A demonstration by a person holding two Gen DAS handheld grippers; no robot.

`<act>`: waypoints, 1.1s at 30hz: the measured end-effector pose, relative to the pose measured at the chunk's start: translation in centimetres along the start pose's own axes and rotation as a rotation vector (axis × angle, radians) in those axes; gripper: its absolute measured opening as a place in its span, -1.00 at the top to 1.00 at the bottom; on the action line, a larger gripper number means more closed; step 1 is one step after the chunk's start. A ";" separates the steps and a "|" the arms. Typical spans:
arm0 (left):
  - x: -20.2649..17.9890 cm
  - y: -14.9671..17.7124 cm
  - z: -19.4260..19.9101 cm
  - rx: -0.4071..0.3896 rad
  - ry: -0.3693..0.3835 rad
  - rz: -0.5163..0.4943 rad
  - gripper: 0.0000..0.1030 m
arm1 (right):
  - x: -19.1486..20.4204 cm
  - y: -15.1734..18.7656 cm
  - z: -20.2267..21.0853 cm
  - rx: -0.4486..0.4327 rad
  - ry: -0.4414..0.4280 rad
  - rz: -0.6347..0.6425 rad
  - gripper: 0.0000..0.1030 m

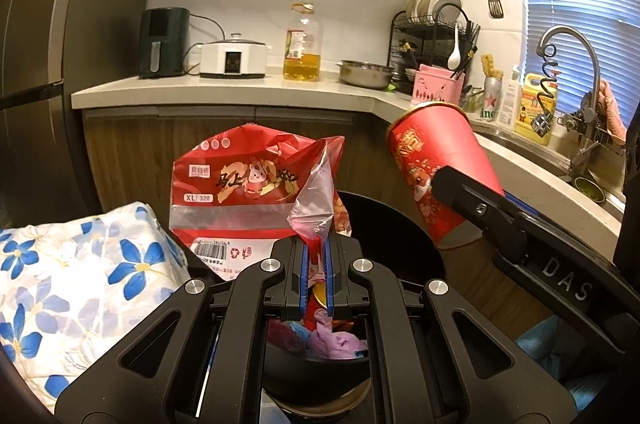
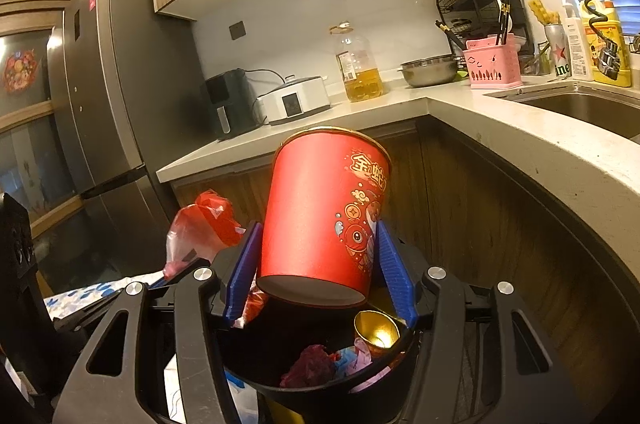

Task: Collect trash
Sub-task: 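Open both tools to drop the bag and cup into the bin, then move both open tools back to the table toward the black bag and pink glove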

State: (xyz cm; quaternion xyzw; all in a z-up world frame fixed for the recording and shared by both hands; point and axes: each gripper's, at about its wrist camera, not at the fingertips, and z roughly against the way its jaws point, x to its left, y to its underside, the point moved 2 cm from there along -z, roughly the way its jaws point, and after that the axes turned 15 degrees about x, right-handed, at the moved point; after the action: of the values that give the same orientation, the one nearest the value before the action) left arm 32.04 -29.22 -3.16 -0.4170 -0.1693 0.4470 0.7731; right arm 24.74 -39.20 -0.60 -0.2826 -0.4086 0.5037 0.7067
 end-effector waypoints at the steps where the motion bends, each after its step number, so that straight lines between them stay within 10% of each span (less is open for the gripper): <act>1: 0.0 0.0 -0.2 0.003 0.002 -0.001 0.90 | -0.1 0.0 -0.1 0.002 -0.002 -0.003 -0.11; 10: 0.1 0.3 -1.2 0.021 0.025 -0.006 0.78 | -0.2 -0.5 -0.6 -0.007 -0.018 -0.016 -0.13; 20: 2.5 1.4 -0.3 -0.006 0.007 0.064 -0.41 | -0.6 -0.7 -0.9 -0.010 -0.033 -0.037 -0.37; 33: 5.5 4.1 5.7 -0.065 -0.157 0.162 -0.87 | 0.8 1.3 1.6 0.020 -0.002 -0.014 -0.47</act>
State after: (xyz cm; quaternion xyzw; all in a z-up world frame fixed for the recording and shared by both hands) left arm 29.20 -20.78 -3.62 -0.4179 -0.2095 0.5333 0.7050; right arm 22.90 -38.02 -0.61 -0.2722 -0.4063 0.5029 0.7127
